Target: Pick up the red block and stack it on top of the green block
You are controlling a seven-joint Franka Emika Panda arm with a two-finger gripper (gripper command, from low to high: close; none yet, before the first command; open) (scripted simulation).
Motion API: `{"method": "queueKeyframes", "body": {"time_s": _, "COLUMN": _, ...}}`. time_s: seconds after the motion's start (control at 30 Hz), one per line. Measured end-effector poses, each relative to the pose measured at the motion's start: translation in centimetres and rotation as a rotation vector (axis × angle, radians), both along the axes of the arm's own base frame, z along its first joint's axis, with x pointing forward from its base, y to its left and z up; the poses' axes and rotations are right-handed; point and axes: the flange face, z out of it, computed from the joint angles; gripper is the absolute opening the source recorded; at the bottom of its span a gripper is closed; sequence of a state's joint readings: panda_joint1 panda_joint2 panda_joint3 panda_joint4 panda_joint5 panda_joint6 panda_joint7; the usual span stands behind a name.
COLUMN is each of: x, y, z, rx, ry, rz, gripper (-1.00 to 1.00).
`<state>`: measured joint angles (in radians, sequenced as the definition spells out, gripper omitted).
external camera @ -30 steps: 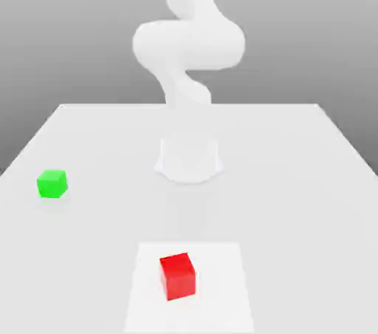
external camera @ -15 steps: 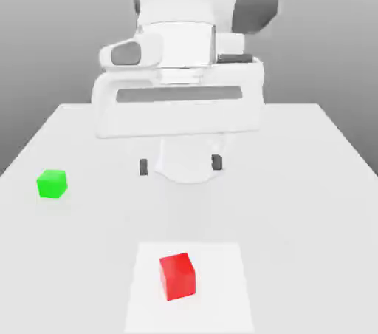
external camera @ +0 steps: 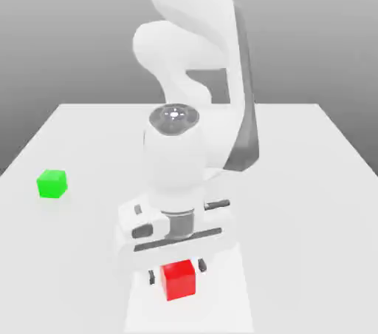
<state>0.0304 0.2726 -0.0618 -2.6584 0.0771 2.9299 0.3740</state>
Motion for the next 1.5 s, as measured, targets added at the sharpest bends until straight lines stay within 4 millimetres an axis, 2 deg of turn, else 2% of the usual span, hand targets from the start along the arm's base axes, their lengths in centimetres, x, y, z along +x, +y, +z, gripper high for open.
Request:
{"method": "queueKeyframes", "body": {"time_s": 0.13, "x": 0.0, "y": 0.0, "z": -0.2, "rx": 0.000, "ry": 0.001, "rz": 0.000, "gripper": -1.00}}
{"method": "queueKeyframes", "body": {"time_s": 0.33, "x": -0.1, "y": -0.3, "z": 5.4, "rx": -0.001, "ry": 0.000, "rz": -0.011, "gripper": -1.00}}
{"method": "queueKeyframes", "body": {"time_s": 0.43, "x": -2.1, "y": -8.7, "z": 7.0, "rx": -0.019, "ry": -0.004, "rz": -0.264, "gripper": -1.00}}
{"method": "queueKeyframes", "body": {"time_s": 0.53, "x": -5.7, "y": -15.9, "z": 8.1, "rx": -0.035, "ry": -0.006, "rz": -0.516, "gripper": -1.00}}
{"method": "queueKeyframes", "body": {"time_s": 0.7, "x": -13.0, "y": -23.7, "z": 9.4, "rx": -0.043, "ry": -0.008, "rz": -0.885, "gripper": -1.00}}
{"method": "queueKeyframes", "body": {"time_s": 0.8, "x": -18.8, "y": -27.6, "z": 9.8, "rx": -0.037, "ry": -0.006, "rz": -1.128, "gripper": -1.00}}
{"method": "queueKeyframes", "body": {"time_s": 0.87, "x": -22.9, "y": -29.5, "z": 9.9, "rx": -0.028, "ry": -0.004, "rz": -1.293, "gripper": -1.00}}
{"method": "queueKeyframes", "body": {"time_s": 0.97, "x": -29.0, "y": -31.2, "z": 9.7, "rx": -0.007, "ry": -0.002, "rz": -1.531, "gripper": -1.00}}
{"method": "queueKeyframes", "body": {"time_s": 1.0, "x": -29.9, "y": -31.4, "z": 9.5, "rx": -0.001, "ry": -0.002, "rz": -1.567, "gripper": -1.00}}
{"method": "queueKeyframes", "body": {"time_s": 1.17, "x": -30.5, "y": -31.8, "z": 7.6, "rx": 0.013, "ry": -0.009, "rz": -1.598, "gripper": -1.00}}
{"method": "queueKeyframes", "body": {"time_s": 1.4, "x": -30.5, "y": -31.6, "z": 3.8, "rx": 0.007, "ry": -0.005, "rz": -1.597, "gripper": -1.00}}
{"method": "queueKeyframes", "body": {"time_s": 1.43, "x": -30.7, "y": -31.5, "z": 3.3, "rx": 0.004, "ry": -0.003, "rz": -1.599, "gripper": 1.00}}
{"method": "queueKeyframes", "body": {"time_s": 1.5, "x": -30.7, "y": -31.5, "z": 3.3, "rx": 0.004, "ry": -0.003, "rz": -1.599, "gripper": 1.00}}
